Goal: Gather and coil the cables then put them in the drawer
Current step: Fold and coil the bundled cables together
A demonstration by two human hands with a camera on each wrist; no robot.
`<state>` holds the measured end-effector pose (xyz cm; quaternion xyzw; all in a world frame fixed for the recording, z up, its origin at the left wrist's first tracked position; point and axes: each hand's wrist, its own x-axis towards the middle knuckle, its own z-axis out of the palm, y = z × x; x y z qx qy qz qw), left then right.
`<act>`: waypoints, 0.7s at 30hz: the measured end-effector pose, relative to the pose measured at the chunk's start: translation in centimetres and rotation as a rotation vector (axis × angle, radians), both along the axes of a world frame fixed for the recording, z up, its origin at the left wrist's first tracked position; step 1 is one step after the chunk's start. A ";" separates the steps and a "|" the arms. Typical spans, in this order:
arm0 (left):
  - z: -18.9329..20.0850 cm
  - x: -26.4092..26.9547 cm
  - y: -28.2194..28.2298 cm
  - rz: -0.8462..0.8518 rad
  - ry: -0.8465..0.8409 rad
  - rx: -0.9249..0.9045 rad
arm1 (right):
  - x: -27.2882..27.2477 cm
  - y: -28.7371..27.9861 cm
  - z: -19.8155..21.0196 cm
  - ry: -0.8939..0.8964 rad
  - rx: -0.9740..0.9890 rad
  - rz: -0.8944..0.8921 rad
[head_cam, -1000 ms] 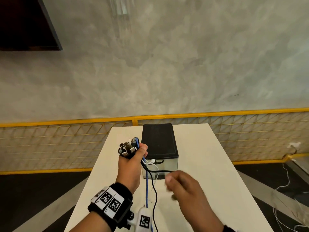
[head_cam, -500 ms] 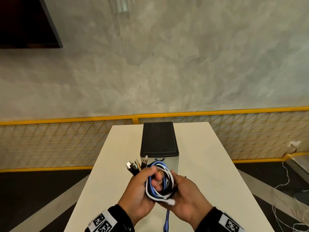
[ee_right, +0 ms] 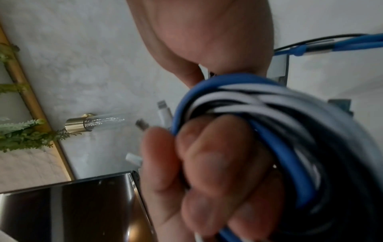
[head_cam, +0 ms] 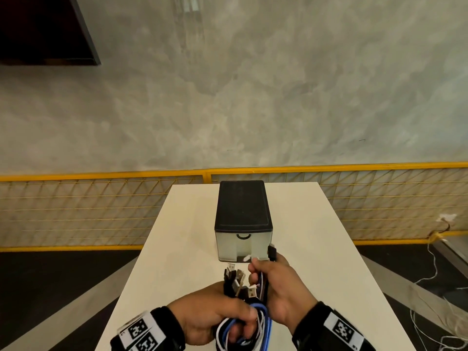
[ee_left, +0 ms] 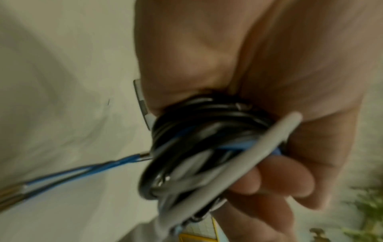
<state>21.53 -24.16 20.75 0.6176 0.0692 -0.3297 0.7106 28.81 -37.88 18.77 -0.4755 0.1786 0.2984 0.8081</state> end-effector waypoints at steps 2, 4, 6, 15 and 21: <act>0.1 0.1 0.0 -0.056 -0.014 0.095 | -0.1 0.2 0.2 -0.004 0.014 -0.046; 0.1 0.4 0.0 -0.155 -0.049 0.274 | -0.3 0.2 0.5 -0.005 0.057 -0.115; 0.0 0.5 0.0 -0.225 -0.140 0.505 | -0.3 0.2 0.8 -0.025 0.072 -0.175; -2.3 2.9 -0.1 0.178 -0.760 1.241 | -1.2 0.3 3.3 -0.115 0.224 -0.297; -2.5 5.7 0.4 0.182 -0.697 1.171 | -0.5 -0.2 3.1 -0.067 0.204 -0.297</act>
